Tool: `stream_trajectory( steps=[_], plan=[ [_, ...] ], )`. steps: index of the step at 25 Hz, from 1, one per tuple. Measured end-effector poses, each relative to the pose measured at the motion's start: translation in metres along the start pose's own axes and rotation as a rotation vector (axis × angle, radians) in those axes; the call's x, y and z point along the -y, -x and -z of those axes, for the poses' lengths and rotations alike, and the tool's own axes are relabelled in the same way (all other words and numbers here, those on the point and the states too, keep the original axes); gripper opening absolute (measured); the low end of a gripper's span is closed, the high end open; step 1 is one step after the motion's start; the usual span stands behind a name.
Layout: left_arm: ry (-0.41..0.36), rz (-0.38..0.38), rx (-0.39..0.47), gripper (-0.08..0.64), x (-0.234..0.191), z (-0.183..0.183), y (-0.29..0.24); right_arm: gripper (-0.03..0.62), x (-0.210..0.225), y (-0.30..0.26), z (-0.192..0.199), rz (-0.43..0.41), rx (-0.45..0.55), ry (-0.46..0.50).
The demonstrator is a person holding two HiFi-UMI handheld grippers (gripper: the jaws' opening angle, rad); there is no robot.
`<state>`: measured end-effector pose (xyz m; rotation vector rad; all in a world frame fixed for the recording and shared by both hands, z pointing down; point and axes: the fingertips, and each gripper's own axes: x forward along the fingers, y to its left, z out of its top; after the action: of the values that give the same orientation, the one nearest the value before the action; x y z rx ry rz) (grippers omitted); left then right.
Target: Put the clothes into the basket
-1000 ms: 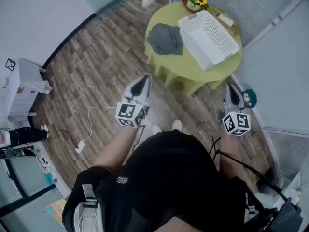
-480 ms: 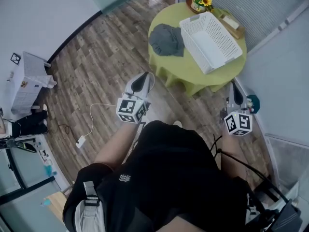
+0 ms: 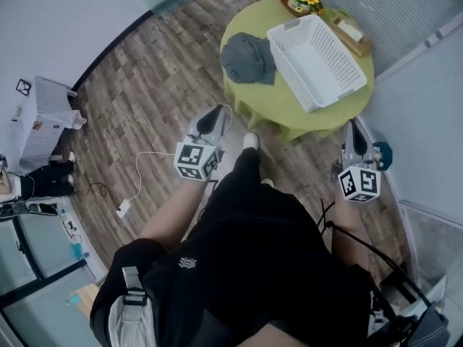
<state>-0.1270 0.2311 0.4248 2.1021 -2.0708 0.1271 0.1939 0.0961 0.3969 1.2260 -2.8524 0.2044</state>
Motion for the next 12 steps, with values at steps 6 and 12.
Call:
stream_trajectory(
  steps=[6,12],
  plan=[
    [-0.022,0.035,0.037,0.006,-0.028,-0.009,-0.057,0.002,0.008,-0.034,0.0,0.019,-0.018,0.01],
    [-0.039,0.104,-0.004,0.006,-0.063,-0.005,-0.122,0.002,0.027,-0.085,-0.006,0.1,-0.035,0.007]
  ],
)
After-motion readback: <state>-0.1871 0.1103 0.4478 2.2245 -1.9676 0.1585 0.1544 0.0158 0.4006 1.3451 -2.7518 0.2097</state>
